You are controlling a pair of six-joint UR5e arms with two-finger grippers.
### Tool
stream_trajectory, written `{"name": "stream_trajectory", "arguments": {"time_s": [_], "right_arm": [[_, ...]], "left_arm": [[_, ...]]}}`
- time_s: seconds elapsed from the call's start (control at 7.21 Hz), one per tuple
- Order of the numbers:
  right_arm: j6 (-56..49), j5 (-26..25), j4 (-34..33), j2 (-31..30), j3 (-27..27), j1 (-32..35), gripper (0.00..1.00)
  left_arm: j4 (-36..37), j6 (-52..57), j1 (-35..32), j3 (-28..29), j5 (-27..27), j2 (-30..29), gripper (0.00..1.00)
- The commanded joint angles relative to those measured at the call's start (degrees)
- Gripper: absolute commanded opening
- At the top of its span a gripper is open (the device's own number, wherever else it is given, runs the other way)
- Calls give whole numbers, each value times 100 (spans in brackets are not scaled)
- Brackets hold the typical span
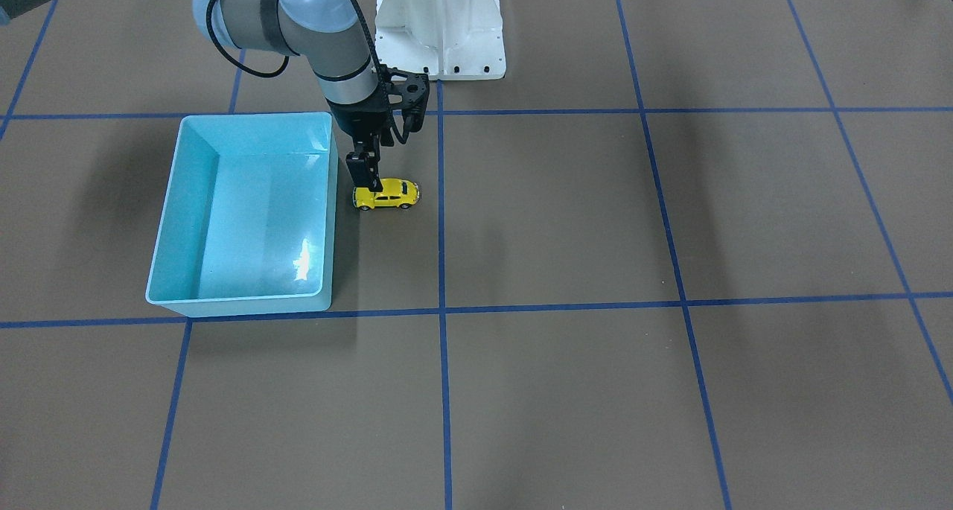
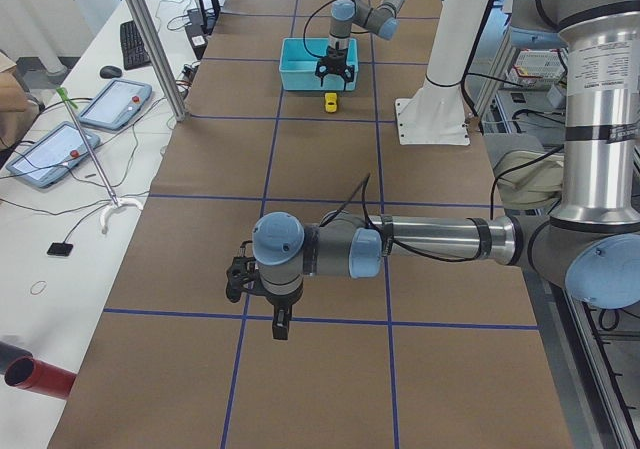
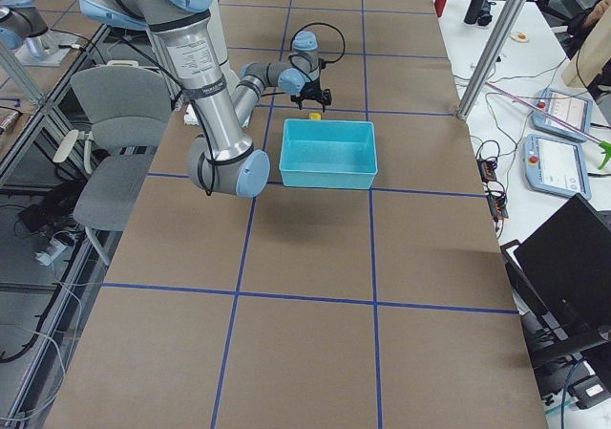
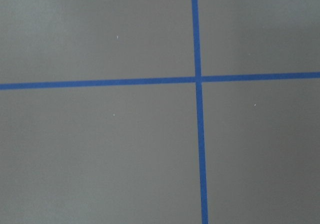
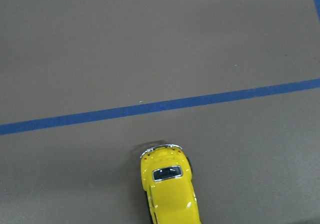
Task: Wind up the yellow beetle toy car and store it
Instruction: 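Close the right gripper on the yellow car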
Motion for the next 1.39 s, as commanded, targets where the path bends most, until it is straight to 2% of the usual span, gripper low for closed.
{"name": "stream_trajectory", "arguments": {"time_s": [0.0,0.28,0.83,1.25], "right_arm": [[-34,-50,86,-83,-109,-47,100],[-149,-67,636,-57,-459,-47,100],[-149,-138,728,-13,-601,-29,100],[-140,-155,1018,127,-961,-38,99]], "left_arm": [[5,1,-3,-34,-55,-36,100],[23,-8,-2,-95,-64,-54,100],[23,-8,-29,-104,-64,-54,100],[23,-8,-29,-104,-64,-54,100]]}}
